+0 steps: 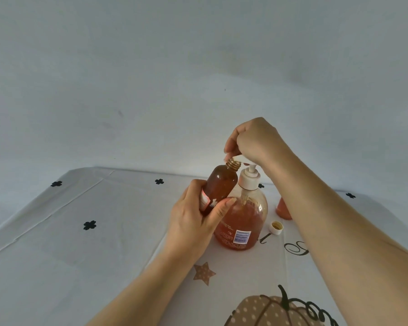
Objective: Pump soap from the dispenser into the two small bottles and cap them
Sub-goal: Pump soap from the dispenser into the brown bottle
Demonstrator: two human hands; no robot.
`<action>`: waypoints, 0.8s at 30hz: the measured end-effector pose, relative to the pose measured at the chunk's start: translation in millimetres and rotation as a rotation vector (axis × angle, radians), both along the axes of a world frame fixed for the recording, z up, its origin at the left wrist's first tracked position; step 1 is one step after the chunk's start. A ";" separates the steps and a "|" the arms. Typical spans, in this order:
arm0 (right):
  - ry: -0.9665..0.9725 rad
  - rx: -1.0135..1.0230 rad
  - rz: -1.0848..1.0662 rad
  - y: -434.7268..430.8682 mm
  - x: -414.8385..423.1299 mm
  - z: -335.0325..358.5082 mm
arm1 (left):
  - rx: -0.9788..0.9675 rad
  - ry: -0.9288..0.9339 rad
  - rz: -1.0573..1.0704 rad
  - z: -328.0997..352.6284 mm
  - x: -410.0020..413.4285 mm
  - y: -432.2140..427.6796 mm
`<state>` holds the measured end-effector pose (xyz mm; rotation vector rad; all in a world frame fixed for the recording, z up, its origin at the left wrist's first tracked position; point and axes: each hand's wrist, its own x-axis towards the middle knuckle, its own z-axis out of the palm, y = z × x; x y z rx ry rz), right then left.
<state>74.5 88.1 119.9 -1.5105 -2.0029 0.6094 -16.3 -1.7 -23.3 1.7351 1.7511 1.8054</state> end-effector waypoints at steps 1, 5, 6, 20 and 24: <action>-0.011 -0.001 0.005 0.2 -0.5 -0.3 | -0.001 -0.002 -0.003 -0.1 0.0 0.0; -0.074 -0.007 0.020 1.0 -2.0 1.1 | 0.004 0.001 -0.004 0.5 0.4 1.4; -0.094 -0.012 0.027 0.3 -2.4 2.1 | 0.008 -0.002 -0.005 0.0 0.1 1.6; -0.167 -0.015 0.025 1.3 -4.0 -7.2 | 0.008 0.040 0.009 -2.7 -2.8 -0.3; -0.108 -0.022 0.006 -2.8 -0.1 -6.0 | -0.009 0.037 0.025 -2.1 -1.8 0.1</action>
